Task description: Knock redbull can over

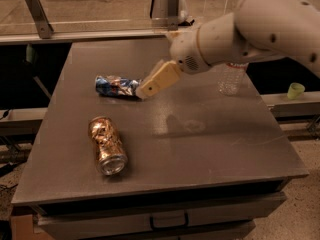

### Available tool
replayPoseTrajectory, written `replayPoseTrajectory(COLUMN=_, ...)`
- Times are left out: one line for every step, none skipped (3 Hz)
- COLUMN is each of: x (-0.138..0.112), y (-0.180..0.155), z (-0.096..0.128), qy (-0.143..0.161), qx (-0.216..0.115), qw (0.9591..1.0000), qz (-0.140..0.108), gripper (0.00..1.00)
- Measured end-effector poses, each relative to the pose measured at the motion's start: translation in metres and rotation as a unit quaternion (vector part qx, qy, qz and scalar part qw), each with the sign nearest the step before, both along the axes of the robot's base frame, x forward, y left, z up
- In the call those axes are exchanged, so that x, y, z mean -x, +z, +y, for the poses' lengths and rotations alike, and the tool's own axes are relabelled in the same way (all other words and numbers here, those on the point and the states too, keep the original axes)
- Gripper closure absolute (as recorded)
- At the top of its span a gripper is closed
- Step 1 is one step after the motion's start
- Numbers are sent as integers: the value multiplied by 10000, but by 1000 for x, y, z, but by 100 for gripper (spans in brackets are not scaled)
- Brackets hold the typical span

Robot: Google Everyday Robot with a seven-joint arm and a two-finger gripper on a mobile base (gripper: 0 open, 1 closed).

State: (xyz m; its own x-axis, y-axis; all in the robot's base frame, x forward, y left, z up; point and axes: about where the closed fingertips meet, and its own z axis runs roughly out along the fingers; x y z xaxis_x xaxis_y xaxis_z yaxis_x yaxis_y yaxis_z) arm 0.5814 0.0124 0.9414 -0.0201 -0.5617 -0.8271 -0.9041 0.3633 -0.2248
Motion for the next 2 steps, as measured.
replayPoseTrajectory(x=25, y=20, z=-71, qy=-501, qx=52, qw=9983, qz=-296, gripper=0)
replayPoseTrajectory(x=49, y=32, z=-125, qy=-632, qx=186, qw=9966, qz=-491, gripper=0)
